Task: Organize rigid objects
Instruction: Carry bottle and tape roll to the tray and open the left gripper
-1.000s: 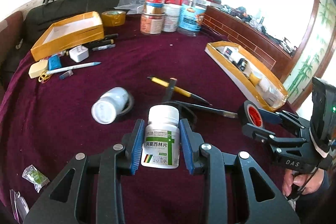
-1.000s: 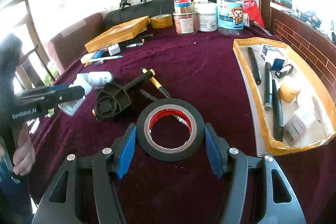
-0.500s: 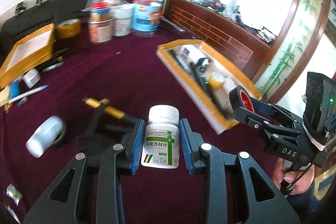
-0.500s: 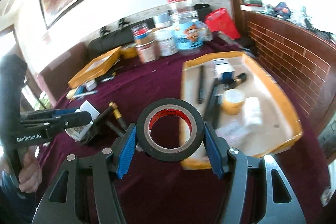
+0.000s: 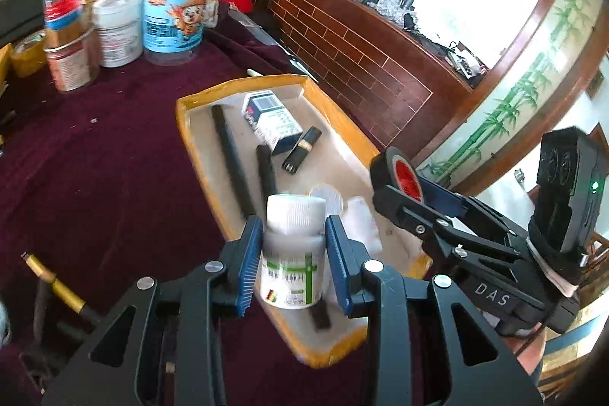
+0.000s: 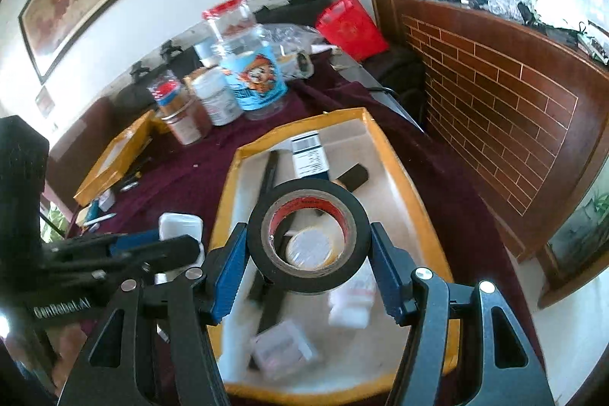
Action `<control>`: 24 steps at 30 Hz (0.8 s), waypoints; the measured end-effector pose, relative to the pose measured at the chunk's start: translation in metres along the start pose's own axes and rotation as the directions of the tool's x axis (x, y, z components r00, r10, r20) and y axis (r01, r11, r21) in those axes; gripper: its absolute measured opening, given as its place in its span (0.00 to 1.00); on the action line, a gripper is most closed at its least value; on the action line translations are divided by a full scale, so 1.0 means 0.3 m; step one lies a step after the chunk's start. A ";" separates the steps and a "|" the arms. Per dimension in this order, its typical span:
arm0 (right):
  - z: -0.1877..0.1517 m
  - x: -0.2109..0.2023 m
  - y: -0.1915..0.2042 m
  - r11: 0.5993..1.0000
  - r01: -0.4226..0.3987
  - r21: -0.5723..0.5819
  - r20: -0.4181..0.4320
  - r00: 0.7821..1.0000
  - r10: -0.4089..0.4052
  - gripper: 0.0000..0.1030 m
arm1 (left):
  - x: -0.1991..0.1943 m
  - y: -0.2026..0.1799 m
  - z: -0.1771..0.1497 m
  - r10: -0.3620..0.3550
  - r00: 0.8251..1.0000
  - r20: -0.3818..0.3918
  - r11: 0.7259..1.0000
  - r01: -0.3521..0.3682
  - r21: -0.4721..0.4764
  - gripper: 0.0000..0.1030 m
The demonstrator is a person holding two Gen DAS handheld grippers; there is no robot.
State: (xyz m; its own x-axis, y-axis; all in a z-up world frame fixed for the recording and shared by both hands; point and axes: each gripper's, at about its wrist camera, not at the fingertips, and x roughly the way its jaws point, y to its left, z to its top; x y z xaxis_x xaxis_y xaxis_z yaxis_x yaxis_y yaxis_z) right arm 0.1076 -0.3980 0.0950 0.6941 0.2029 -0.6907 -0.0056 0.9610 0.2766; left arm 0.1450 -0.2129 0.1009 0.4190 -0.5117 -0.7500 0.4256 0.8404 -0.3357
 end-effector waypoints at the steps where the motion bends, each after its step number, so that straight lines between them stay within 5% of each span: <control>1: 0.010 0.017 -0.012 1.000 0.005 0.007 -0.011 1.000 -0.005 0.55 | 0.029 -0.005 0.016 0.002 1.000 -0.004 1.000 -0.002 -0.006 0.30; 15: 0.059 0.236 -0.121 0.997 0.001 0.079 -0.172 0.985 0.013 0.55 | 0.209 -0.008 0.053 0.077 0.995 -0.059 0.996 -0.079 -0.036 0.27; 24: 0.053 0.224 -0.141 0.993 0.028 0.112 -0.165 0.986 -0.009 0.58 | 0.177 0.008 0.003 0.075 0.995 -0.066 0.996 -0.077 -0.040 0.27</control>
State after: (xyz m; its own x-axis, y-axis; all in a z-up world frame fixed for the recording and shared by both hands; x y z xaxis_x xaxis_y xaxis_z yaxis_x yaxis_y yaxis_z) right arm 0.1659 -0.4279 0.0474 0.5660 0.2220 -0.7939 0.0948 0.9391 0.3302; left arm 0.1690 -0.2382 0.0608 0.3956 -0.4345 -0.8091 0.3598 0.8839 -0.2988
